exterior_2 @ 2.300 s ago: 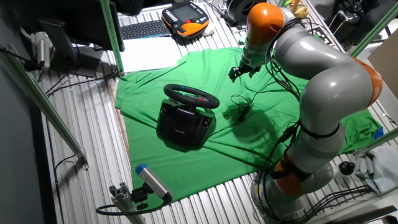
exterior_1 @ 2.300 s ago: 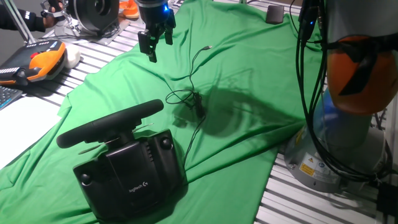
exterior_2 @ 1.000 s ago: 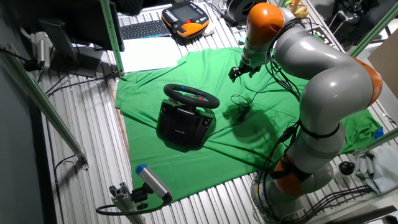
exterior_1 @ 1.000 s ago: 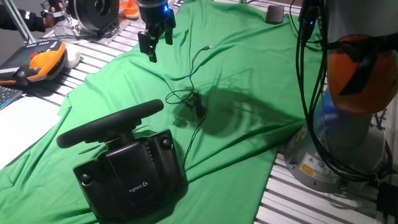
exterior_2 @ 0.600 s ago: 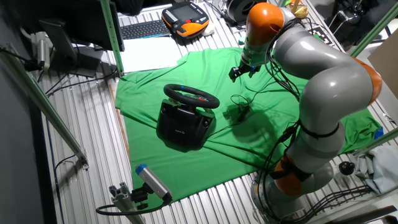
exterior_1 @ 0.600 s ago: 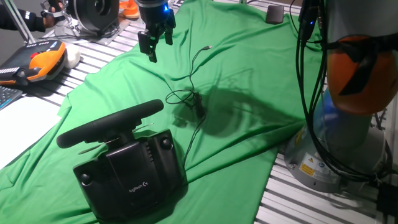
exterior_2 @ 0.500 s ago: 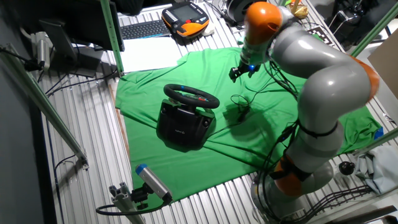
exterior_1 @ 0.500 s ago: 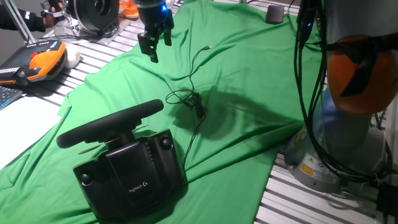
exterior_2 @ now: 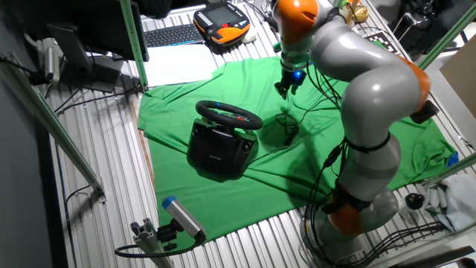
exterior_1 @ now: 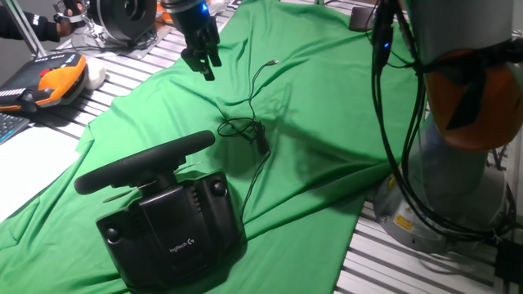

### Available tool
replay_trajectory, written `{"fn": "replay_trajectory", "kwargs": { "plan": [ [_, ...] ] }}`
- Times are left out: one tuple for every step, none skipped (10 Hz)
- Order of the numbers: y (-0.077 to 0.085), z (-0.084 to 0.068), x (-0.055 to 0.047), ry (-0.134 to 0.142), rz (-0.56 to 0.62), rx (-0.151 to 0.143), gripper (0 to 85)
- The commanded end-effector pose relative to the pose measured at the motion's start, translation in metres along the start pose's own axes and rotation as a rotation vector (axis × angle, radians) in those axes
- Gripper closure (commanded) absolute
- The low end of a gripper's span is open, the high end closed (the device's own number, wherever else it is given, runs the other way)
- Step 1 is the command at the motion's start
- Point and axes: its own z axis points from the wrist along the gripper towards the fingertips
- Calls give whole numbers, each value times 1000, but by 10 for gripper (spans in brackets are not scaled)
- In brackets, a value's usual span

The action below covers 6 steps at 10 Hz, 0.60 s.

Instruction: Rotate the steering wheel 90 degrees counterclockwise

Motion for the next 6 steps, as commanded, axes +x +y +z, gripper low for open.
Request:
{"fn": "replay_trajectory", "kwargs": {
  "plan": [
    [0, 0, 0, 5, 0, 6, 850],
    [1, 0, 0, 3, 3, 8, 850],
    [0, 0, 0, 1, 0, 5, 850],
    [0, 0, 0, 0, -7, 2, 850],
    [0, 0, 0, 0, -7, 2, 850],
    [0, 0, 0, 3, -16, 0, 850]
  ]
}}
